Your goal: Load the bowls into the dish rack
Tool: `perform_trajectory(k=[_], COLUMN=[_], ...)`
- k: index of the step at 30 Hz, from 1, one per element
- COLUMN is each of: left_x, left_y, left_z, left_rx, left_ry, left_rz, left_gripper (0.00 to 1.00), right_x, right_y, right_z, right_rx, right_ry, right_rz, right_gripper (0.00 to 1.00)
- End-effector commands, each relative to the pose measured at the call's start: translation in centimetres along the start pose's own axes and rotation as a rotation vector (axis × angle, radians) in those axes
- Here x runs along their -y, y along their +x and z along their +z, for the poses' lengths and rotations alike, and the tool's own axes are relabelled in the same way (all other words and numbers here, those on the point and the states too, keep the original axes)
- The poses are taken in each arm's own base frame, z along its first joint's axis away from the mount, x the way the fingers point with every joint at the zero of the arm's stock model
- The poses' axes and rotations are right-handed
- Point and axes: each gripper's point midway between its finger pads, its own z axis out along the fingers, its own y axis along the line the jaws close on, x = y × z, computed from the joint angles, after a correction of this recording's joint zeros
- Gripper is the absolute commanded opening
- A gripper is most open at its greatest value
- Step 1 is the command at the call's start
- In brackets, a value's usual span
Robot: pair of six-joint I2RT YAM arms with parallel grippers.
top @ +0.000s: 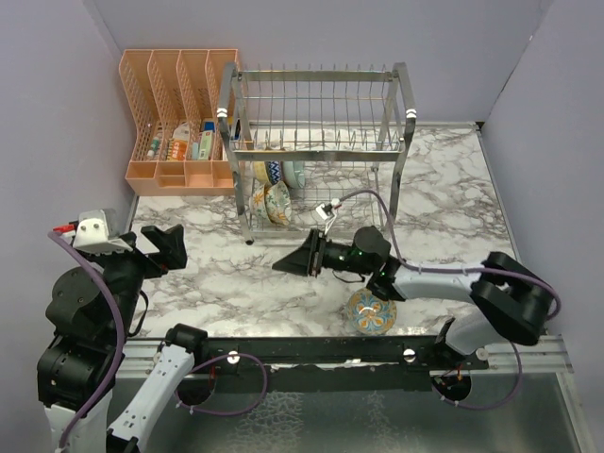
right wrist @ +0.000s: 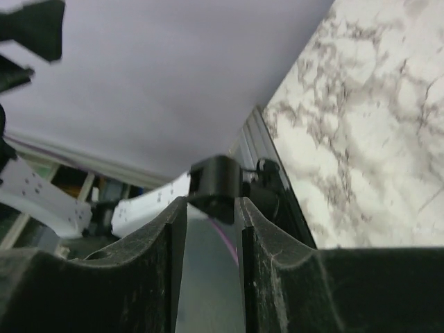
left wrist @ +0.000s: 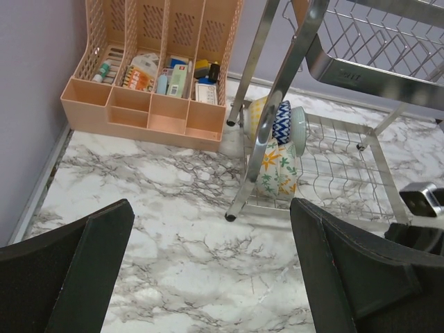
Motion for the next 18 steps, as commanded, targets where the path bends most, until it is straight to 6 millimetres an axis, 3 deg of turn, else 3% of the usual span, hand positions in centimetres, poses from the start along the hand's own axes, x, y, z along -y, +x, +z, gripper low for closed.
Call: perform_trajectory(k=[1,5,10,13,18], left_x=[0.0,0.1,0.3,0.4,0.4], left_y=[-0.2,-0.1,0.6,0.9,1.3], left_z=[-0.5,-0.3,0.2,0.3,0.5], left_rx=[0.021,0.022,0.007,0.007,-0.003], left_ry=[0.011,0.014,0.025,0.030,0.029], left_rz=[-0.017,-0.017,-0.017,-0.021,-0.019], left_gripper=[0.99,0.99,0.99,0.99,0.99], right_x=[3.3,7.3,10.6,11.5,10.9], right_y=[5.5,8.6,8.2,7.3,5.9], right_z=[-3.7,-8.5,-14.2,-17.2,-19.1], right_rx=[-0.152,-0.278,-0.362,-0.353,-0.317], right_ry=[0.228,0.477,0.827,0.986,1.077], right_rz=[-0.098,-0.144,-0.221,-0.248,-0.267], right_gripper=[0.34,0.35,0.38,0.39,0.39])
